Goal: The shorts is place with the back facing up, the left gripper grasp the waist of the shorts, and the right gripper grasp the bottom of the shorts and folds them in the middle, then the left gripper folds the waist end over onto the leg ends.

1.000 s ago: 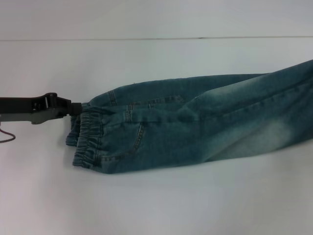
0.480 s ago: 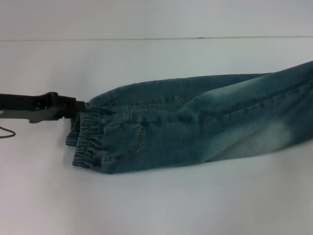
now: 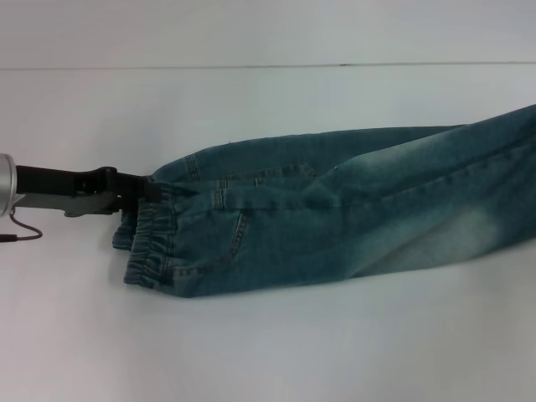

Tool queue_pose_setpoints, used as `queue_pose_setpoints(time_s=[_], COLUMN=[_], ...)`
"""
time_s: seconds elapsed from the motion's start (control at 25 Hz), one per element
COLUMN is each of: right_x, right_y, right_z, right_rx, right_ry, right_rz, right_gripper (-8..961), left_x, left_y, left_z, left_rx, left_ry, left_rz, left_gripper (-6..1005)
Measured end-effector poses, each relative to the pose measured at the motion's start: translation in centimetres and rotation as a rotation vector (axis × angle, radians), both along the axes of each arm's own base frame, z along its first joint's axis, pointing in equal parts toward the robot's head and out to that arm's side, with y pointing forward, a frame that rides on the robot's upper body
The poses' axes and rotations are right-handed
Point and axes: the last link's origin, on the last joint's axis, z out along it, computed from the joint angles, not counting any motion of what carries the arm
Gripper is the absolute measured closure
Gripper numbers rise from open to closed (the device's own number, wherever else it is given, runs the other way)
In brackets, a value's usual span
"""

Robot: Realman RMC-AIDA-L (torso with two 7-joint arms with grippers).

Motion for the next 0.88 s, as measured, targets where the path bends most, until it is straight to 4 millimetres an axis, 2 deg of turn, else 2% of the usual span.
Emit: queue_pose_setpoints(time_s=[0.32, 0.88], right_x=[-0.01, -0.24], right_y=[0.00, 0.07], right_z=[-0.01, -0.20], right_rx=[0.000, -0.005], right_ry=[0.000, 0.002], right_rz=[0.001, 0.014], right_gripper=[942, 943], left_x=[0.66, 0.08], left_y=[0.20, 0.35], left_z=[-0.44, -0.98], left_rx=[-0.016, -0.023], left_ry=[-0.014, 0.046], left_rz=[-0.013, -0.002], left_gripper=[509, 557])
